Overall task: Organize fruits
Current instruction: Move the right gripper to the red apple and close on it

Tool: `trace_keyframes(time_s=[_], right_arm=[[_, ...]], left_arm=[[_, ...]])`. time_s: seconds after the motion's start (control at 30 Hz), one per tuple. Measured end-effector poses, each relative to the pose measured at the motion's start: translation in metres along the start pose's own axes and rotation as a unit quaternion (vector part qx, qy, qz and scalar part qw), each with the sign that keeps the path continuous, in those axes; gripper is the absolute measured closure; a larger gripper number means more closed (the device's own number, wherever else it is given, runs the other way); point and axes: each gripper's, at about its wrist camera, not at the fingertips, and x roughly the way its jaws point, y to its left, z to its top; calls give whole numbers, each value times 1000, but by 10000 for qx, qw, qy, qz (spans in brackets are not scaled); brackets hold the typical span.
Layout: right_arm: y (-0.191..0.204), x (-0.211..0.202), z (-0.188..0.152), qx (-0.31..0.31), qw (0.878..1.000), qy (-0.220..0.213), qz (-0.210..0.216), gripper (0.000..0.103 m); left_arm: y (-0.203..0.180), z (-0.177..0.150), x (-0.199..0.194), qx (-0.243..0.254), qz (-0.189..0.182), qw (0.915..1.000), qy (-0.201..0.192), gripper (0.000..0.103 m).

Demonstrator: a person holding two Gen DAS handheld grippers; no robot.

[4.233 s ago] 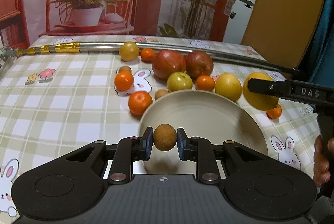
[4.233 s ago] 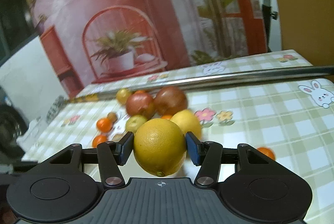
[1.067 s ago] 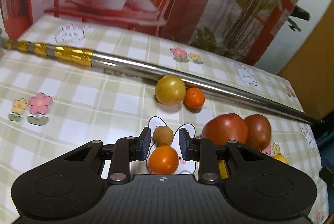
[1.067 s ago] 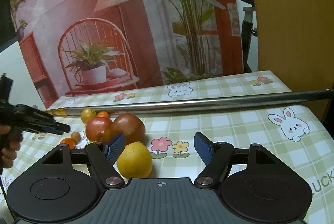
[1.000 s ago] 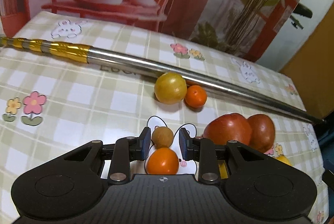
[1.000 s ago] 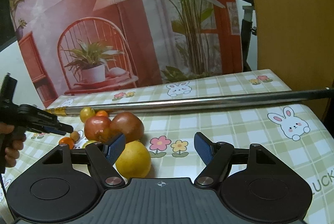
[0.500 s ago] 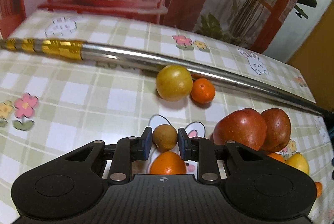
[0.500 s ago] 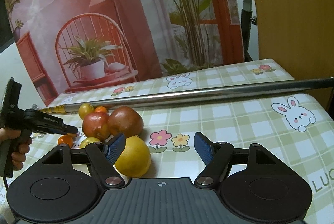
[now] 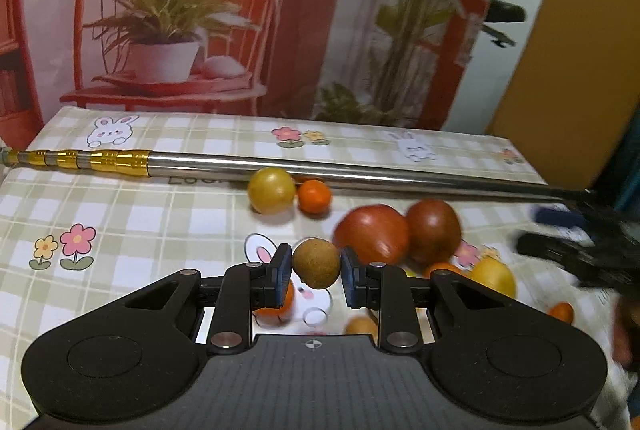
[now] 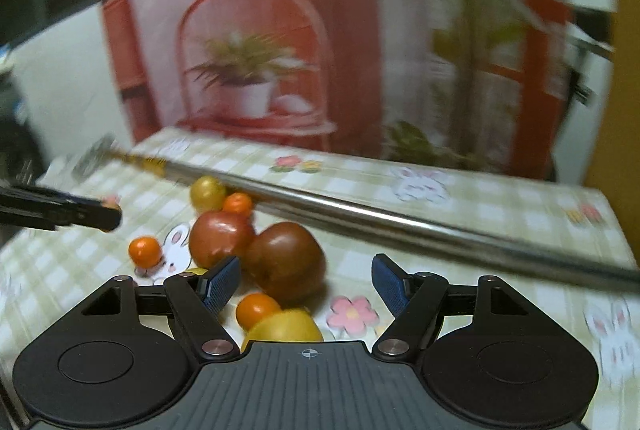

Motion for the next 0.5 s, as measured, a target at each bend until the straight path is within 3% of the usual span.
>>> trace_keyframes(time_s=[0.2, 0.5], right_arm=[[10, 47, 22, -737, 9950, 590, 322, 34], [12, 80, 22, -670, 9913, 913, 670, 34]], left_arm=[[3, -13, -18, -236, -219, 9995, -49, 75], [8, -31, -22, -340, -249, 9991, 22, 75]])
